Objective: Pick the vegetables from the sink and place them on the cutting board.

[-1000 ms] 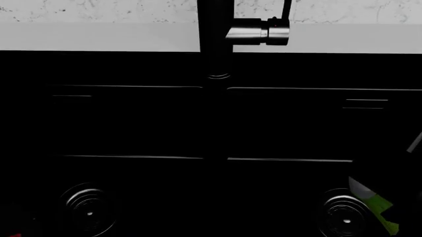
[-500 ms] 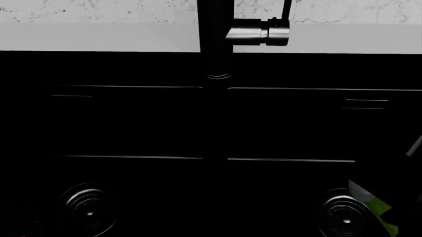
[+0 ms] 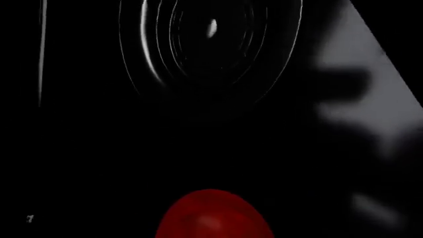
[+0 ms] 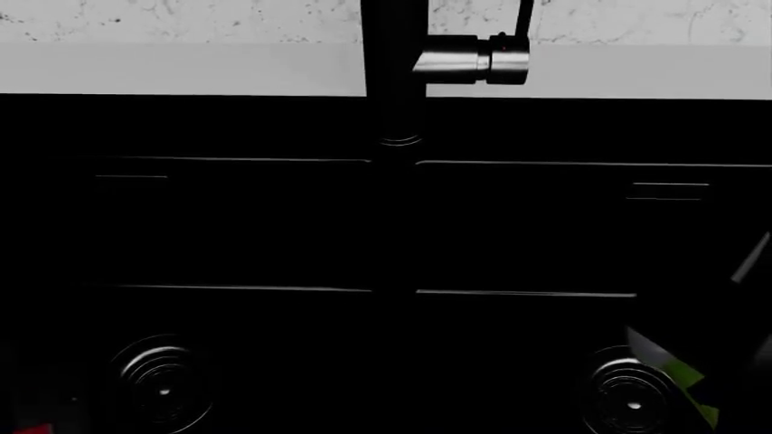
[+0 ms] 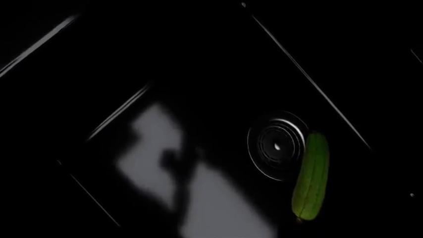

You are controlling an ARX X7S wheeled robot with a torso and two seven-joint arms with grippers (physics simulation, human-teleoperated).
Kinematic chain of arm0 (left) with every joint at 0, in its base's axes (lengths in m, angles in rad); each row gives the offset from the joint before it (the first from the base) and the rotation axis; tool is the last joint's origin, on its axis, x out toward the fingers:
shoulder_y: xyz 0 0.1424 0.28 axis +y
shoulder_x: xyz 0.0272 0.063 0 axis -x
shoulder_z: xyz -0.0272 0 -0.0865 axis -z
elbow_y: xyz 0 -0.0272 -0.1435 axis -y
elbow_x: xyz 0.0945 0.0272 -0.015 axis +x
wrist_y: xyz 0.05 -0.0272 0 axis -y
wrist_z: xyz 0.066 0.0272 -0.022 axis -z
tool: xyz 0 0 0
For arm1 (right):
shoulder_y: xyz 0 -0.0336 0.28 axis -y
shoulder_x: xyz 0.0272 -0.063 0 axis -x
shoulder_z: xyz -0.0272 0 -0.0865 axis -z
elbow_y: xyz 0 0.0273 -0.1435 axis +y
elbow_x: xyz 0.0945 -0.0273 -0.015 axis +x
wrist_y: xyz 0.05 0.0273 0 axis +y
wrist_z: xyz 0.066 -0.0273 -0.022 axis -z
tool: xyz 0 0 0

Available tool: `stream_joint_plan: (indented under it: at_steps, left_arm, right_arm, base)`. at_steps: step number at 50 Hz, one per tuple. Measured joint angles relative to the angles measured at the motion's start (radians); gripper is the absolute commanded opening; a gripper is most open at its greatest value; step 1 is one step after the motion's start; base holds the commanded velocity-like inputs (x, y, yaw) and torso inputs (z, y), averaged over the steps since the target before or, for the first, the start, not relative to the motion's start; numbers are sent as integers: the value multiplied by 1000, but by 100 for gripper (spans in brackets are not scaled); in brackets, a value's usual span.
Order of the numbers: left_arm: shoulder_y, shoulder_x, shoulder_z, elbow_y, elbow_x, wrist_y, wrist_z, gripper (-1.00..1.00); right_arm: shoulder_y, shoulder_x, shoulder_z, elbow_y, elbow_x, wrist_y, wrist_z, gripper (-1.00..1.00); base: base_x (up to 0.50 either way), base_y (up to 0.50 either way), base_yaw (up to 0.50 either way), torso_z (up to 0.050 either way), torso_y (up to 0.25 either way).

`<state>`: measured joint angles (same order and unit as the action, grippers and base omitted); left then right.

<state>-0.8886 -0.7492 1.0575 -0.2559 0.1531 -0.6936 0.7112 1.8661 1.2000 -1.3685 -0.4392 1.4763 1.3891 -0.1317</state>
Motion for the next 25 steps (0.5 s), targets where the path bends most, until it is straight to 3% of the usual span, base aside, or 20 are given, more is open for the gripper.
stream_joint_plan:
  at_steps: [25]
  left_arm:
    - [6,-100,-196,403,-31,-47,-79,-100]
  right_arm:
    - [62,-54,-8,28,88,71,87,100]
  base:
    - [39,0,5,0,0]
